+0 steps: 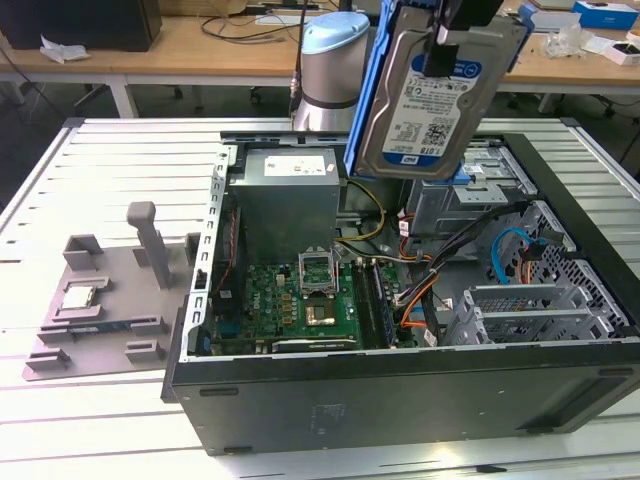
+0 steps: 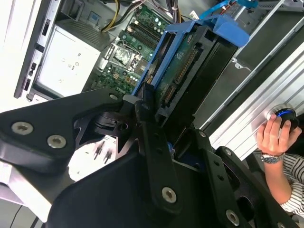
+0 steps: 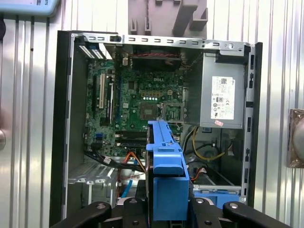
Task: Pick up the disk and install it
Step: 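Pick up the disk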
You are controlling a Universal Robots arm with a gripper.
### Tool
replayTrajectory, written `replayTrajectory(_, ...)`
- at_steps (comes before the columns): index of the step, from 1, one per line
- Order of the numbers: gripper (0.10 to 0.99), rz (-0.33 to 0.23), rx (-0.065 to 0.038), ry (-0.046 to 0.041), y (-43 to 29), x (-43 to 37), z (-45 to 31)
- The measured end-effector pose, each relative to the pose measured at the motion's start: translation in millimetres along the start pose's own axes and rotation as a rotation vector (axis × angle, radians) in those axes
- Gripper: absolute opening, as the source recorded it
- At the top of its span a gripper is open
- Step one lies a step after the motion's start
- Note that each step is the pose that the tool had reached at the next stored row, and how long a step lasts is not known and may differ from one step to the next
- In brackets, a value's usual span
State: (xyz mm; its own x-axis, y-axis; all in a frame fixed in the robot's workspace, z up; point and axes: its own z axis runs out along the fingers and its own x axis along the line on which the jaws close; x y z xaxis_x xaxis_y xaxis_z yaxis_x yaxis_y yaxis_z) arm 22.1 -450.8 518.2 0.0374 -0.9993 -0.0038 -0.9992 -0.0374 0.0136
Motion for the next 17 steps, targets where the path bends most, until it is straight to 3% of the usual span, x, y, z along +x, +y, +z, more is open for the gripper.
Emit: replayTrajectory(17, 0.365, 0.0, 0.0, 0.0, 0.9, 24.4, 0.4)
